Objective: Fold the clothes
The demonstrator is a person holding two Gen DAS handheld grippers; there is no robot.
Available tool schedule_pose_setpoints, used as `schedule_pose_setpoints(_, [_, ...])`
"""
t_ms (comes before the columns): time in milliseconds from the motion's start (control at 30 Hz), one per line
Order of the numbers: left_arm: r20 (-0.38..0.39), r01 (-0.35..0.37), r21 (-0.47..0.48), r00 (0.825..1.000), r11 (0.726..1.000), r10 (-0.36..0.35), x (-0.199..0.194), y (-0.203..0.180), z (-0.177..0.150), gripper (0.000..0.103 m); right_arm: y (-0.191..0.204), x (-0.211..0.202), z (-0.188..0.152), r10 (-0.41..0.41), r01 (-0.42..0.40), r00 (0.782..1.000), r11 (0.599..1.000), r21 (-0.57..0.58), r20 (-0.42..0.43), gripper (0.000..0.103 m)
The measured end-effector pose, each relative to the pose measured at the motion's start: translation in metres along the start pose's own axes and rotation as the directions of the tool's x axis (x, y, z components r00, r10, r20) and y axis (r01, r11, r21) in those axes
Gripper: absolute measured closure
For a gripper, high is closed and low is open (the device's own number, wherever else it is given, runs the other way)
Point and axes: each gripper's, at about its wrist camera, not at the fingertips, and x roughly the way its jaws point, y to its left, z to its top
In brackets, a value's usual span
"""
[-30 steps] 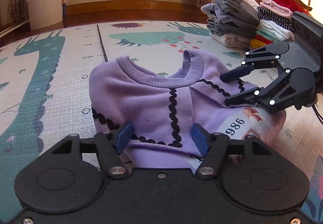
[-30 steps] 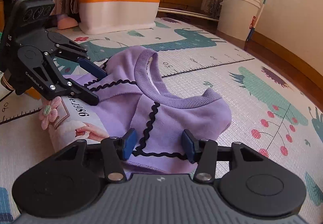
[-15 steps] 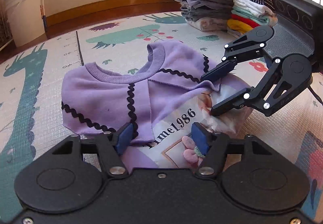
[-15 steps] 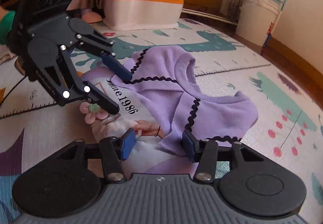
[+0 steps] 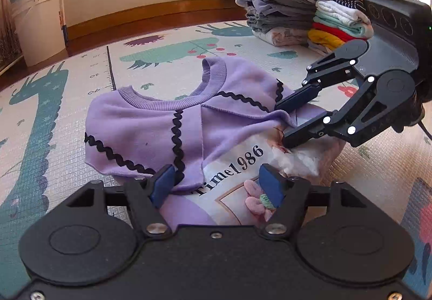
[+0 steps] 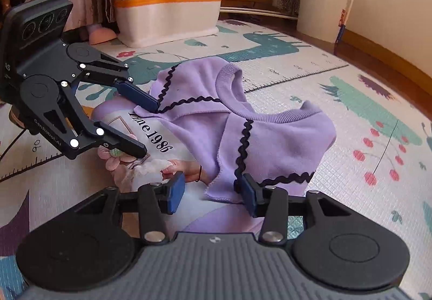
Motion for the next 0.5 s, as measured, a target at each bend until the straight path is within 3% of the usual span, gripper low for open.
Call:
schedule_pose_setpoints(100, [-0.009,-0.003,0.004,1.0,1.0,0.003,-0.002,0.0,0.006,0.027,0.002,0.0,0.008,-0.013,0.013,0.999,1.0,0.02,-0.035,0.057])
schedule_pose_setpoints(200, [0.009,-0.019,0.001,1.0,1.0,0.019,-0.021,-0.003,0.011,0.032,0.012,-0.016,0.021,-0.021,0.019,0.998,0.999,-0.036,-0.061,0.056])
schedule_pose_setpoints(300, [0.039,-0.035,-0.181,0.998,0.983,0.042,-0.048,0.011,0.011,0.032,0.006,-0.044,0.027,-0.027,0.031,0.998,0.997,0.072,-0.054,0.053])
schedule_pose_setpoints(400, [0.027,-0.008,-0.423,0.999,0.906,0.021,-0.063,0.029,-0.001,0.032,-0.01,-0.058,0.021,-0.021,0.047,0.996,0.952,0.301,-0.089,0.049])
schedule_pose_setpoints(500, [0.008,0.003,-0.598,1.0,0.801,0.002,-0.063,0.037,-0.018,0.032,-0.021,-0.058,0.004,-0.004,0.06,0.994,0.859,0.508,-0.111,0.048])
